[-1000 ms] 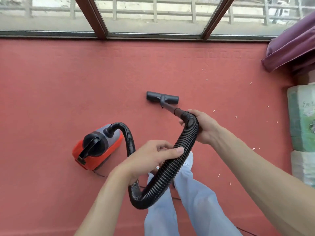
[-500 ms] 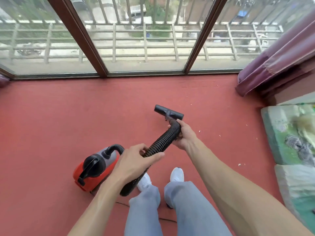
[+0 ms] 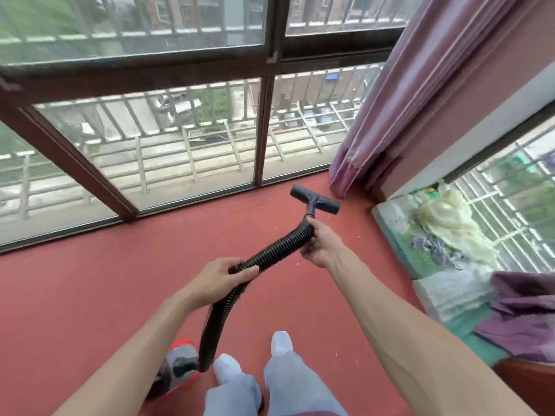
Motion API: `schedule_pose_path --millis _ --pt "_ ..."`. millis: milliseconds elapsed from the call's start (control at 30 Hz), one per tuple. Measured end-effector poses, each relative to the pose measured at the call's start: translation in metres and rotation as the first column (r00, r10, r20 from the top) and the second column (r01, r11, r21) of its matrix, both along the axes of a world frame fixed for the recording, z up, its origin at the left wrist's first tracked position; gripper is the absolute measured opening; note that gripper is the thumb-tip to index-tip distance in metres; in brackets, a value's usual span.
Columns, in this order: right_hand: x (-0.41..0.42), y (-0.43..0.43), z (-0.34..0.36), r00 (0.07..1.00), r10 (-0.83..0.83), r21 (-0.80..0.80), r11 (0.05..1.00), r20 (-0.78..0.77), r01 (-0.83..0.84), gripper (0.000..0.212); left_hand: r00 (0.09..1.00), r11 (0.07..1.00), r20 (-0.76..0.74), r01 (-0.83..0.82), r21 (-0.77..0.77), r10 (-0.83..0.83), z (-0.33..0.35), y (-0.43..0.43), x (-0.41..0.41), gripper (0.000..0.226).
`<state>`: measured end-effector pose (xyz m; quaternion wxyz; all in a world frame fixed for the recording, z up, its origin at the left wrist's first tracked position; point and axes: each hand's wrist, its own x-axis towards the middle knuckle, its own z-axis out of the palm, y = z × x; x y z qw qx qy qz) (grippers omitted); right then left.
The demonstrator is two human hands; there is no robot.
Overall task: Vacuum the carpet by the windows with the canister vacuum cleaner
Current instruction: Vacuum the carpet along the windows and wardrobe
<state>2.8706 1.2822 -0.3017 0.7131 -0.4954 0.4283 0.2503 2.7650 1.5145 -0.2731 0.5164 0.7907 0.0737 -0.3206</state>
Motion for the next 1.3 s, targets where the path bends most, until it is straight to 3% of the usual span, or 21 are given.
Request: schedule_pose_path --millis 167,533,800,933,1167,1300 --pt "0.012 -0.016 0.013 0.999 0.0 -0.064 0.998 0.051 0.003 0.014 0.999 0.997 -0.017 0.05 -0.054 -0.051 0.002 -0.016 0.017 0.032" --pt "0.094 -0.021 -0.04 0.981 0.12 -0.071 0.989 -0.151 -0.132 0.017 0.986 0.983 -0.117 -0.133 -0.127 0.118 -0.036 -0.042 0.072 0.06" --pt "0.155 -0.011 -0.116 0.895 0.301 -0.07 0.937 -0.33 -0.341 0.022 0.93 0.957 -0.29 -0.267 -0.114 0.226 -0.077 -0.063 0.119 0.055" --pt "0.161 0.003 -0.156 0.842 0.391 -0.1 0.885 -0.373 -0.455 0.018 0.887 0.943 -0.361 -0.329 -0.058 0.287 -0.101 -0.067 0.119 0.051" --pt "0.133 0.02 -0.225 0.796 0.39 -0.087 0.874 -0.463 -0.478 0.022 0.81 0.9 -0.461 -0.433 -0.054 0.362 -0.142 -0.052 0.107 0.046" --pt "0.11 0.029 -0.251 0.783 0.364 -0.077 0.885 -0.504 -0.46 0.023 0.799 0.917 -0.514 -0.396 -0.056 0.313 -0.163 -0.043 0.094 0.067"
